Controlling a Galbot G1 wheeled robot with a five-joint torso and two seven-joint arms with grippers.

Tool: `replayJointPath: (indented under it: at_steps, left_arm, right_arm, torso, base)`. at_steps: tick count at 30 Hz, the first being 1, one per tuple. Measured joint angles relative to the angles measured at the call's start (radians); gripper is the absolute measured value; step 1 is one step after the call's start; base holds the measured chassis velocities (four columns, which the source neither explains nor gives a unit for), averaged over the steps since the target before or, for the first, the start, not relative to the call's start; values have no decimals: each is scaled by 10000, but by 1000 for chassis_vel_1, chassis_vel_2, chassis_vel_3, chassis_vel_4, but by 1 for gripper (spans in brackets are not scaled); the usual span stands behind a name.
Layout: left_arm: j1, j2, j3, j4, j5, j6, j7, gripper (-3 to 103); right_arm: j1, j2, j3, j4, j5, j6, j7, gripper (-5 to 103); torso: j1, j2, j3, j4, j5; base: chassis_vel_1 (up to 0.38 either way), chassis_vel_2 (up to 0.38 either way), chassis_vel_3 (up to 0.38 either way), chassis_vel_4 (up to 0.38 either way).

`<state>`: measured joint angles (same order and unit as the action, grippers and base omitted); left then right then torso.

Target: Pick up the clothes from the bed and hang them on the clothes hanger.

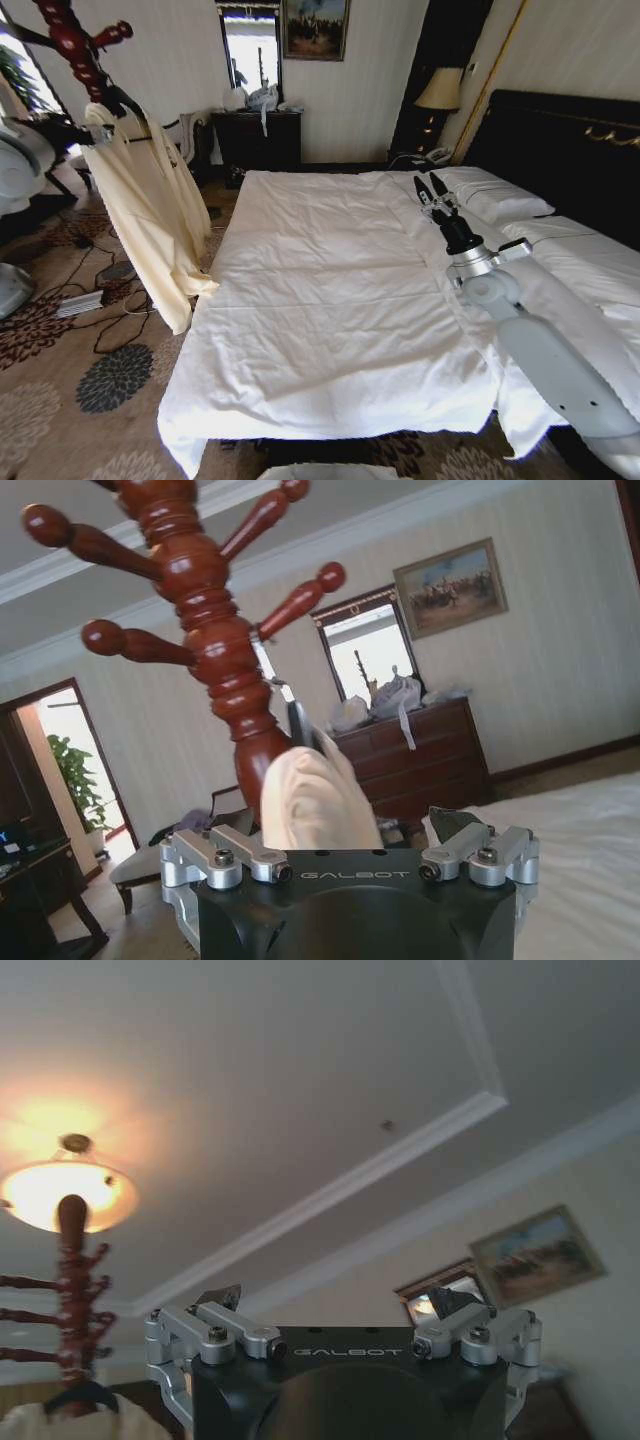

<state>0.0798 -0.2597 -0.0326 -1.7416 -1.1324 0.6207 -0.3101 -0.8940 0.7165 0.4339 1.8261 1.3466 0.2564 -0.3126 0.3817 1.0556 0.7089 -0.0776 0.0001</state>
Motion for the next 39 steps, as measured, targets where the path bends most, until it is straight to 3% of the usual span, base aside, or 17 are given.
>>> replayJointPath:
  at_steps: [3, 7, 9, 12, 14, 15, 16, 17, 18, 19, 21, 22, 26, 27, 30, 34, 39]
  left_arm:
    - [375, 288, -131, -1170, -1029, -418, -726, 100]
    - [579, 347, -398, -2083, -2334, -1161, -1729, 100]
    - [1391, 308, -1243, -3135, -3064, -2007, -2835, 100]
    - [3225, -323, -3224, -4197, -2563, -2168, -3927, 100]
    - [4083, -776, -3582, -4339, -2265, -2132, -4153, 100]
    - [5010, -1421, -3751, -4293, -1851, -2154, -4198, 100]
    - [6212, -2062, -4356, -4250, -1120, -2367, -3924, 100]
    - [7200, -2529, -5035, -4254, -407, -2637, -3474, 100]
    - [7200, -2529, -5035, -4254, -407, -2637, -3474, 100]
    - [8393, -3063, -5838, -4269, 447, -2959, -2953, 100]
    - [11037, -4502, -7048, -4517, 2111, -3567, -2133, 100]
    - [11037, -4502, -7048, -4517, 2111, -3567, -2133, 100]
    - [13972, -7472, -7334, -5919, 4531, -4089, -1289, 100]
    - [13972, -7472, -7334, -5919, 4531, -4089, -1289, 100]
    - [15147, -9033, -6952, -6922, 6266, -4314, -515, 100]
    - [15966, -9873, -7024, -7514, 6951, -4511, 198, 100]
    - [16104, -9942, -7074, -7571, 6962, -4523, 308, 100]
  right_arm:
    - [-650, 25, 1005, 697, -667, -962, 2506, 100]
    - [-1189, -104, 1742, 1244, -1457, -1131, 3551, 100]
    - [-2162, -178, 2771, 2055, -2369, -1103, 4285, 100]
    - [-3996, 290, 4139, 3193, -3221, -1114, 5042, 100]
    - [-4853, 594, 4817, 3592, -3539, -1120, 5164, 100]
    - [-6005, 1079, 5756, 4072, -3911, -1104, 5197, 100]
    - [-7023, 1570, 6386, 4377, -4284, -1002, 5171, 100]
    - [-7691, 1991, 6700, 4496, -4669, -774, 5027, 100]
    - [-7691, 1991, 6700, 4496, -4669, -774, 5027, 100]
    - [-8194, 2420, 6937, 4556, -5154, -485, 4796, 100]
    - [-8816, 3448, 7151, 4688, -6272, -42, 4401, 100]
    - [-8816, 3448, 7151, 4688, -6272, -42, 4401, 100]
    - [-9334, 5771, 6467, 5166, -7988, 366, 4036, 100]
    - [-9334, 5771, 6467, 5166, -7988, 366, 4036, 100]
    - [-9695, 6724, 5367, 5356, -8925, 592, 3644, 100]
    - [-9932, 7130, 4608, 5598, -9255, 652, 3318, 100]
    - [-9938, 7144, 4509, 5622, -9257, 654, 3256, 100]
  torso:
    - [0, 0, 0, -1, 0]
    - [1, 0, 0, -4, 3]
    - [1, 0, 0, -8, 4]
    - [-1, 3, -4, 9, 17]
    - [-2, 3, -4, 13, 19]
    - [-2, 2, -2, 2, -12]
    - [0, 3, 0, -27, -26]
    - [2, 1, 0, -27, -7]
    - [2, 1, 0, -27, -7]
    - [3, 1, -1, -26, 13]
    - [2, 1, -1, 0, -13]
    - [2, 1, -1, 0, -13]
    - [-2, 3, -3, 5, -13]
    - [-2, 3, -3, 5, -13]
    - [-1, 1, -2, -5, 8]
    - [0, 1, -1, 1, 2]
    - [0, 1, -1, -5, -1]
  base:
    - [0, 0, 0, 0]
    - [0, 0, 0, 0]
    - [0, 0, 0, 0]
    - [0, 0, 0, 0]
    - [0, 0, 0, 0]
    - [0, 0, 0, 0]
    - [0, 0, 0, 0]
    - [-51, -19, 0, -63]
    - [-51, -19, 0, -63]
    - [-51, 0, -35, -63]
    - [0, 0, 0, 0]
    - [0, 0, 0, 0]
    - [0, 0, 0, 0]
    - [0, 0, 0, 0]
    - [0, 0, 0, 0]
    - [0, 0, 0, 0]
    - [0, 0, 0, 0]
